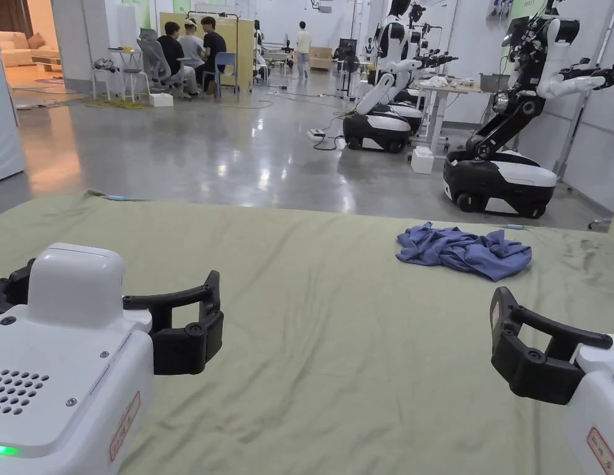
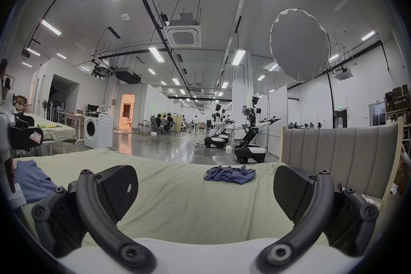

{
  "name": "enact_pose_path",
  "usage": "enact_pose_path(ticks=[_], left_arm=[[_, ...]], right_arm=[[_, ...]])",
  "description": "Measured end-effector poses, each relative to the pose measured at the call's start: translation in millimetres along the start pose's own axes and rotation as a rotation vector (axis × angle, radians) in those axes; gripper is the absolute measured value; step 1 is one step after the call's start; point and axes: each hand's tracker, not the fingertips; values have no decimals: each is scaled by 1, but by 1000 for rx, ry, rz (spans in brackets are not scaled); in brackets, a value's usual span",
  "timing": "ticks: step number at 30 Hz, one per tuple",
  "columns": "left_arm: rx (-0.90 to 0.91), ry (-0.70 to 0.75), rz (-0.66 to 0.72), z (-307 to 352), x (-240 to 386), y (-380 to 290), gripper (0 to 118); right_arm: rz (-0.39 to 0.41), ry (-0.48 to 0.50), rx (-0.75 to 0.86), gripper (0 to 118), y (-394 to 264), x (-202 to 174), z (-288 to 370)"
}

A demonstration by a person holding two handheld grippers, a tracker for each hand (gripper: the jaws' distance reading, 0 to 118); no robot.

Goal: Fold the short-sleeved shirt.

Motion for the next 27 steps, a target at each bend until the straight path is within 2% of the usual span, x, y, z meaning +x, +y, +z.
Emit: enact_pose_path(ticks=[5, 19, 22, 23, 24, 25, 26, 27], left_arm=[[1, -3, -29, 1, 1, 0, 118], [-38, -20, 6, 0, 1, -3, 118], [-51, -36, 3, 2, 3, -2, 116], [-49, -29, 6, 2, 5, -2, 98], [-47, -12, 6, -1, 8, -3, 49], [-49, 35, 1, -3, 11, -4, 8], [-60, 22, -5, -5, 12, -5, 0], [-79, 6, -8, -5, 10, -4, 0]], right_arm=[[0, -10, 5, 118, -1, 0, -2], [-36, -22, -12, 118, -8, 9, -3], [-71, 37, -56, 118, -6, 12, 0], [-70, 37, -40, 110, -8, 12, 2], [-53, -24, -6, 57, -10, 11, 2], [-23, -117, -12, 2, -16, 8, 0], [-33, -76, -49, 2, -13, 12, -1], [-61, -26, -94, 2, -12, 17, -3]])
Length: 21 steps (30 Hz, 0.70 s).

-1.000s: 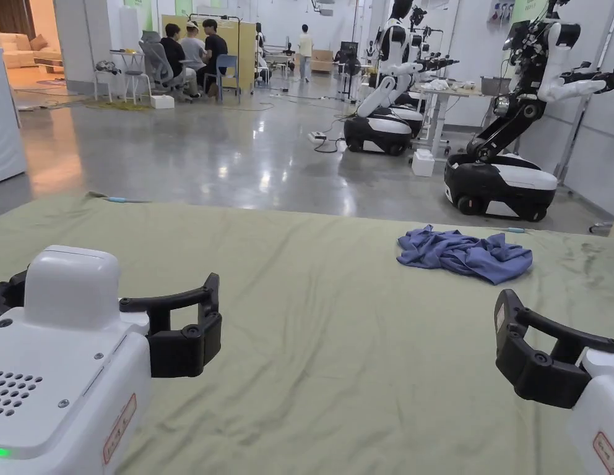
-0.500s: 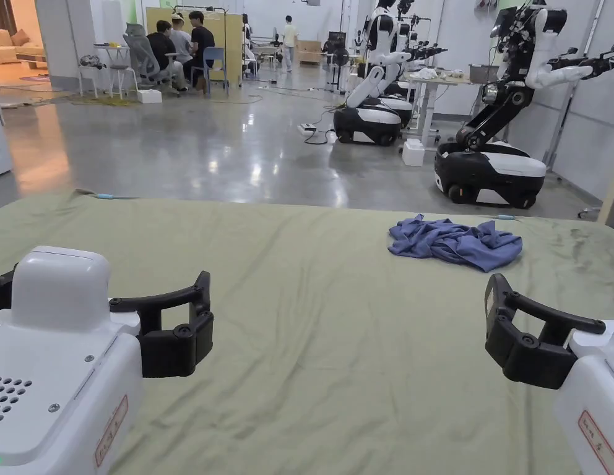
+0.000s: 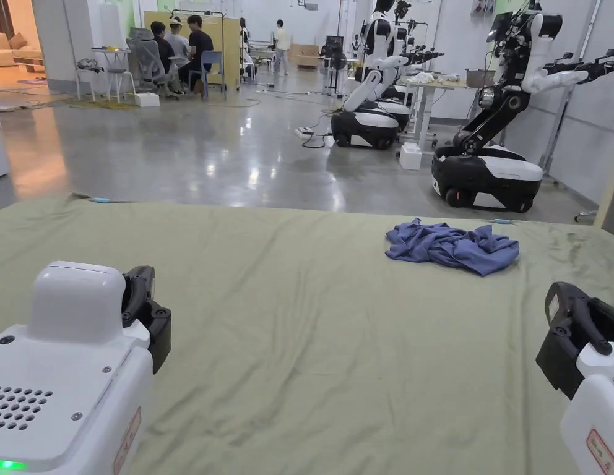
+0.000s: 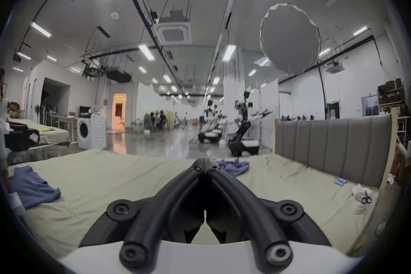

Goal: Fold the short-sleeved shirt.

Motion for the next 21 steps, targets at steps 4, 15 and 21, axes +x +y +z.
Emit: enact_pose_path(ticks=[4, 15, 21], left_arm=[[-26, -45, 38, -1, 2, -4, 0], [-32, 262, 58, 71, -78, 2, 0], [-63, 557, 72, 146, -142, -1, 0]], right_arm=[[-29, -19, 24, 2, -4, 1, 2], [-91, 275, 64, 2, 6, -78, -12], [-126, 565, 53, 2, 6, -174, -22]])
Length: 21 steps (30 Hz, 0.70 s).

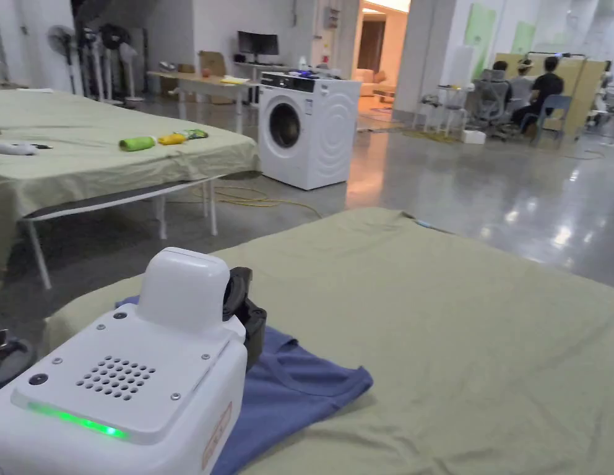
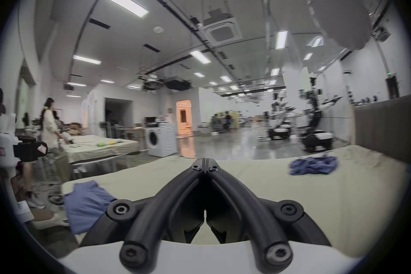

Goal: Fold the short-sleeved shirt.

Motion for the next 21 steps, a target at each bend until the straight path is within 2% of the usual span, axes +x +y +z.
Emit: enact_pose_path(ticks=[4, 7, 10, 13, 18, 19, 20, 21], left_arm=[[-42, 125, 23, 13, -41, -8, 0], [-72, 152, 24, 8, -54, -14, 0], [-119, 120, 22, -10, -59, -23, 0], [-199, -5, 41, -42, -67, -37, 0], [-390, -107, 137, -120, -81, -77, 0], [-400, -130, 171, -134, -84, -87, 11], [-407, -149, 210, -146, -86, -95, 56], [-455, -151, 237, -163, -86, -104, 113]], right_arm=[[-22, 158, -36, 2, -9, -47, -28], [-26, 220, -55, 2, -15, -72, -40], [-9, 243, -75, 2, -20, -85, -49], [18, 249, -103, 2, -28, -86, -55], [94, 200, -175, 2, -44, -79, -58], [99, 187, -190, 2, -47, -77, -58], [99, 179, -207, 2, -50, -75, -64], [94, 173, -223, 2, -52, -73, -66]])
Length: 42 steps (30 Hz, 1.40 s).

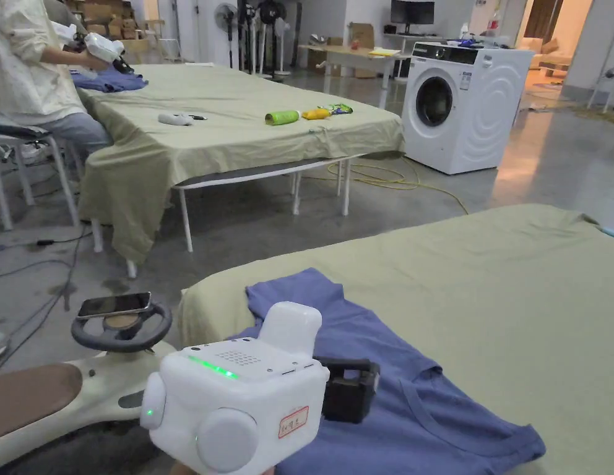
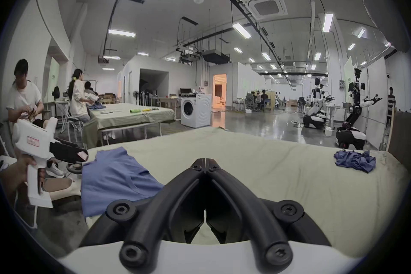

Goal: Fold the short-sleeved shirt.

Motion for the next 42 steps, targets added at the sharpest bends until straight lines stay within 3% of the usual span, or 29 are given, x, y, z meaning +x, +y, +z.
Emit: enact_pose_path(ticks=[4, 8, 10, 11, 13, 14, 16, 17, 19, 23, 29, 33, 37, 42], left_arm=[[-115, -24, 18, -51, -3, -8, 118], [-253, 91, -179, -102, 2, -21, 118], [-367, 141, -248, -121, 5, -31, 105], [-414, 174, -234, -125, 6, -34, 105], [-309, 154, -164, -113, 10, -27, 103], [-275, 190, -150, -108, 12, -23, 86], [-229, 219, -103, -102, -2, -21, 8], [-253, 142, -12, -101, -12, -20, 4], [-259, 82, 104, -98, -27, -20, 4], [-228, 17, 187, -88, -34, -15, 4], [-147, -177, 438, -74, -38, -5, 4], [-107, -205, 284, -70, 4, 9, 4], [-78, -390, 349, -77, 53, 24, 4], [-56, -608, 248, -77, 151, 40, 4]], right_arm=[[-15, -20, -43, 2, -7, 7, -9], [-6, -39, -69, 2, -13, 13, -16], [-13, -35, -82, 2, -14, 14, -17], [-12, -35, -87, 2, -14, 14, -17], [-8, -38, -102, 2, -15, 14, -17], [-5, -40, -107, 2, -16, 14, -17], [-3, -44, -113, 2, -17, 14, -16], [-6, -45, -116, 2, -17, 15, -15], [-7, -51, -117, 2, -17, 16, -13], [-6, -80, -114, 2, -18, 25, -7], [-58, -137, -101, 2, -17, 45, 12], [-80, -198, -104, 2, -17, 63, 29], [-112, -264, -97, 2, -16, 86, 56], [-102, -404, -72, 2, -10, 117, 107]])
